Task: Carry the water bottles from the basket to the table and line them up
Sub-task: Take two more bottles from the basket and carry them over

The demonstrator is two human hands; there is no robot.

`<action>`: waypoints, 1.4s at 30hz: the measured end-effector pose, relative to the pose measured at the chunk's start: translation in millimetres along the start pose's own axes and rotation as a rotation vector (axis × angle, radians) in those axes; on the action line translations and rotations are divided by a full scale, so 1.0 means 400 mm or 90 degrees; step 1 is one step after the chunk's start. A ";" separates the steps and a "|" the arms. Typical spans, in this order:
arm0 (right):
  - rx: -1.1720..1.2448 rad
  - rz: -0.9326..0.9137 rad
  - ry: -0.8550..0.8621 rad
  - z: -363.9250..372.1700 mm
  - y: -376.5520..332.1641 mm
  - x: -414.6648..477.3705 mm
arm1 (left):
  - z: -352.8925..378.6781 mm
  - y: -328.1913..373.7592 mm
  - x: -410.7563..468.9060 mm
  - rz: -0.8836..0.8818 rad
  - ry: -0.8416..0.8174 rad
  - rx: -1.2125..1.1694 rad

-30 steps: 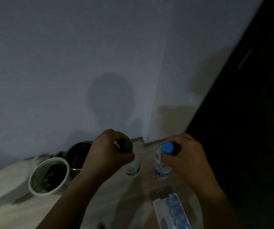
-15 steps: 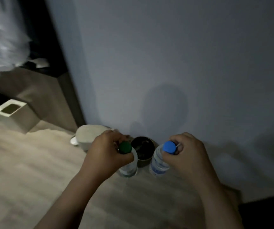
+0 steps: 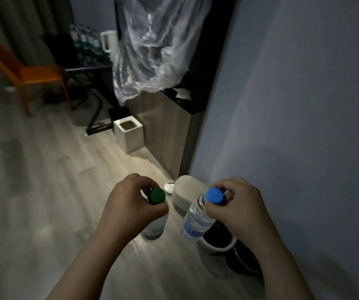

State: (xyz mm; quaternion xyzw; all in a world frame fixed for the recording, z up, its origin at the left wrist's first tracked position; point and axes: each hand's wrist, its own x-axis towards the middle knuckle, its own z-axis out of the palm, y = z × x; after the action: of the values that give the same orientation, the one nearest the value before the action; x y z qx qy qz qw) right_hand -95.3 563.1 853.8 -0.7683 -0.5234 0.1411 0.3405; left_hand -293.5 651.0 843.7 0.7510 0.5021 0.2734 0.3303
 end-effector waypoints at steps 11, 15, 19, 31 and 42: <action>0.091 -0.255 -0.168 0.179 -0.203 0.359 | -0.174 -0.101 0.135 -0.127 0.247 0.036; 0.132 -0.329 -0.210 0.213 -0.290 0.489 | -0.249 -0.090 0.204 -0.139 0.301 0.057; 0.194 -0.404 -0.212 0.232 -0.406 0.611 | -0.365 -0.078 0.278 -0.126 0.382 0.090; 0.276 -0.585 -0.151 0.348 -0.827 0.942 | -0.790 -0.142 0.583 0.011 0.490 0.079; 0.349 -0.634 -0.052 0.479 -1.181 1.219 | -1.164 -0.243 0.923 0.150 0.548 0.063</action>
State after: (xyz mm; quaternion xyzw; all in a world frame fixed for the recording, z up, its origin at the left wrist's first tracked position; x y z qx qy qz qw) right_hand -338.5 1178.0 1099.1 -0.3061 -0.7794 0.1237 0.5324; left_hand -567.2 1126.3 1092.3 0.6359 0.5176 0.5721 0.0216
